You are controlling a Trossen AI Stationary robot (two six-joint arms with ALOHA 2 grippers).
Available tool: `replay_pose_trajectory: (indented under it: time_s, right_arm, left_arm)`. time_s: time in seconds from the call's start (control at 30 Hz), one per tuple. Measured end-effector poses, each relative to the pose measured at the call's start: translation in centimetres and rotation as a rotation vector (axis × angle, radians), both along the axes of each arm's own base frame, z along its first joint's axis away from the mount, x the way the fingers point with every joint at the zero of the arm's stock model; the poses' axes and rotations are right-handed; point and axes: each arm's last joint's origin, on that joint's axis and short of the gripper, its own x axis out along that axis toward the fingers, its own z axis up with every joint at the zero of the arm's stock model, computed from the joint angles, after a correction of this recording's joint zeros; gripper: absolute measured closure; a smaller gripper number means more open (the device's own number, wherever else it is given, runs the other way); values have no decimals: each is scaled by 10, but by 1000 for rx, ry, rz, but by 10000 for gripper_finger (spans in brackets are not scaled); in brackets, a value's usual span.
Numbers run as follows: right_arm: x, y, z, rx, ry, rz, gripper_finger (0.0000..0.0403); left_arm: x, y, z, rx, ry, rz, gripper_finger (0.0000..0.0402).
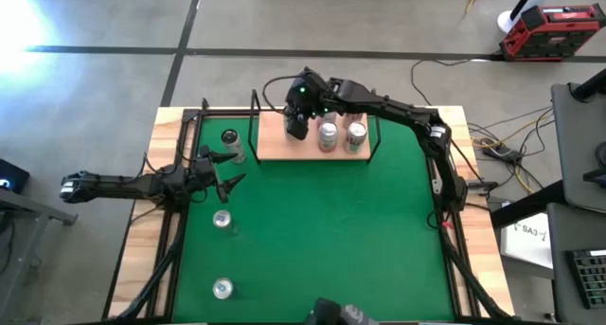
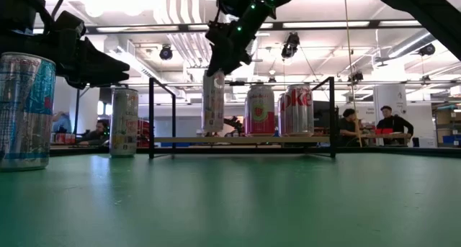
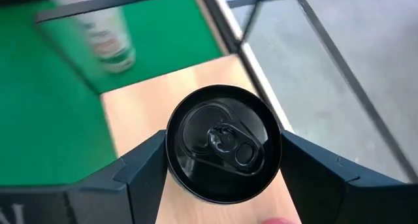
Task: Place canned beverage on shelf
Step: Put the right black and white soda can on the shelf
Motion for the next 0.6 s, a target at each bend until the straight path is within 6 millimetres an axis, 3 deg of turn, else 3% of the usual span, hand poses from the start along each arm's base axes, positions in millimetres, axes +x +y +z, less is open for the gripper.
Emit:
replay_pose_trajectory:
  time_s: [0.27, 0.6]
  right_arm:
    - [-13, -26, 0, 86, -43, -204, 155]
    - [-16, -30, -2, 65, -29, -285, 149]
  left_arm:
    - [0, 0, 0, 0, 0, 0, 70]
    - [0, 0, 0, 0, 0, 0, 70]
